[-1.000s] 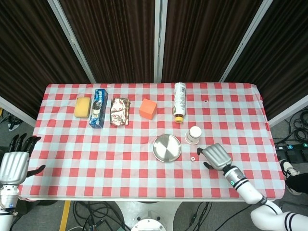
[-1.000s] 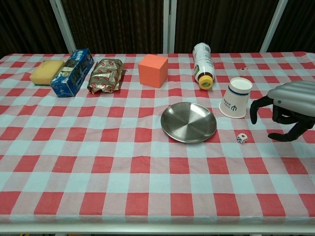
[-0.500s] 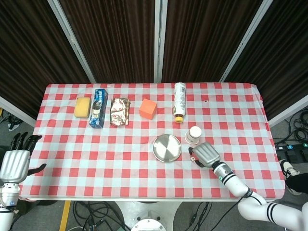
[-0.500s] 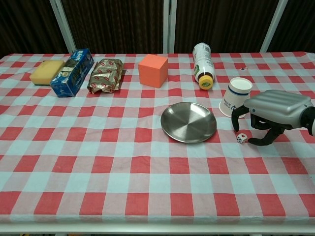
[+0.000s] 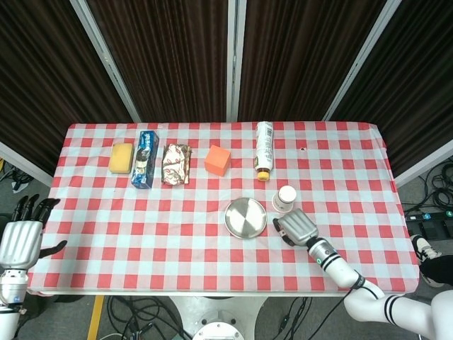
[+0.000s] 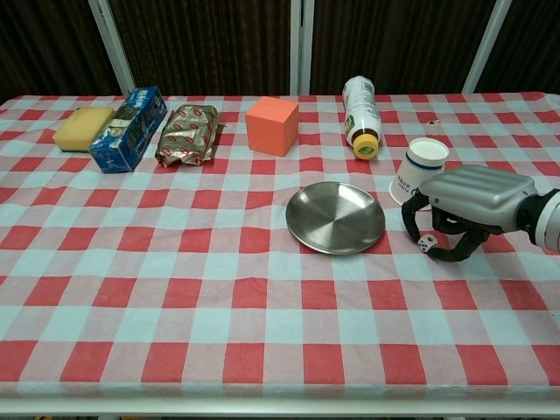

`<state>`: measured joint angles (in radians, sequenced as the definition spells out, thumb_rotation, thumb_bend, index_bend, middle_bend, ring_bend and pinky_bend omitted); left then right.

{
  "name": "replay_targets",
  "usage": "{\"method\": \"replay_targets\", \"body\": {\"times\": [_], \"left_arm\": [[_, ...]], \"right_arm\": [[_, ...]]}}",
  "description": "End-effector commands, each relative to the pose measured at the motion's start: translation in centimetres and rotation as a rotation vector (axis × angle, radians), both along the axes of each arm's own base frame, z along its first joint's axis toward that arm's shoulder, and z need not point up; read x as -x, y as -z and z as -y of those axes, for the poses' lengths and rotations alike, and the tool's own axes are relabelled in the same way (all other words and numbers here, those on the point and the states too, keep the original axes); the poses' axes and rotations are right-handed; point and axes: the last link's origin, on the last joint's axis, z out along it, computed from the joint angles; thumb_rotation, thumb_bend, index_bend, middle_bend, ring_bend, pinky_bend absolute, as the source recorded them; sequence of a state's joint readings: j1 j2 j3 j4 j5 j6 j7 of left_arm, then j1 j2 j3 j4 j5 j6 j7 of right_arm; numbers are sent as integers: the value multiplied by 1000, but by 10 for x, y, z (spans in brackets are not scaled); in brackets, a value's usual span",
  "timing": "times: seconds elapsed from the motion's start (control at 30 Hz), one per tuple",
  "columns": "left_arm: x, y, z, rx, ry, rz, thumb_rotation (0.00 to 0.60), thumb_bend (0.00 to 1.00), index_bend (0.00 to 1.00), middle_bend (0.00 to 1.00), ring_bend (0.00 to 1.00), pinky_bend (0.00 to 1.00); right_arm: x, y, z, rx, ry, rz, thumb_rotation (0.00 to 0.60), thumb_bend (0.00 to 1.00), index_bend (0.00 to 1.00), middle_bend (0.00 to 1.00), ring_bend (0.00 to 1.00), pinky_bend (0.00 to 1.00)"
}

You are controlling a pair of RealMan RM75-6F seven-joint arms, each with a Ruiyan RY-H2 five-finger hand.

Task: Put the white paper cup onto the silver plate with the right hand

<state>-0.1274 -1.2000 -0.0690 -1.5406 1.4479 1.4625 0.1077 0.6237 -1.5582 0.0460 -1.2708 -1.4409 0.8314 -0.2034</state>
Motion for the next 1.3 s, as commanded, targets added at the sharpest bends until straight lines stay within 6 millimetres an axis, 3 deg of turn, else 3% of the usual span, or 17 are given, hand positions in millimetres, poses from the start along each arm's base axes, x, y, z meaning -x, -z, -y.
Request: {"method": "replay_targets", "body": {"times": [0.03,0.23,0.4,0.6,0.7,0.83,1.0,1.13,1.2,1.27,1.3], "left_arm": [[0,0,1,-2,-2,1,600,18,175,177,70,66],[0,-2,3,-4,-2,2,600,18,175,178,70,66],[-1,-4,4,2,0,-1,600,18,175,177,70,66],[0,-6,5,1,-2,3,600,18,175,177,70,67],[0,-6,6,2,-4,4,600,18,175,177,70,67],[1,-7,6,-2,-1,5,600,18,175,177,70,67],[1,-6,5,-2,3,9,600,18,175,177,70,67],[2,-7,4,-2,6,11,600,18,175,177,70,67],[1,-7,3,1,9,16,600,17,175,177,70,67],[0,-6,1,0,19,16,600,17,175,177,70,67],[-1,-6,1,0,24,16,600,17,175,177,70,67]], "right_arm": [[-6,-4,4,22,-13,24,600,304,629,991,986,970],[-36,-9,23,30,-54,71,600,304,639,994,988,972],[-66,13,40,-17,-95,41,600,303,644,993,988,972],[-85,43,50,-47,-115,-6,600,303,618,993,988,973],[-92,49,50,-55,-123,-7,600,302,536,993,988,972],[-99,47,49,-53,-139,1,600,286,346,993,985,972],[-99,28,46,-36,-140,28,600,274,202,993,978,970],[-95,-14,42,69,-121,154,600,258,171,943,885,961],[-85,-41,42,147,-97,203,600,217,179,764,716,929],[-73,-62,43,214,-74,212,600,170,201,597,559,822],[-64,-73,44,249,-51,213,600,142,211,510,462,720]]}}
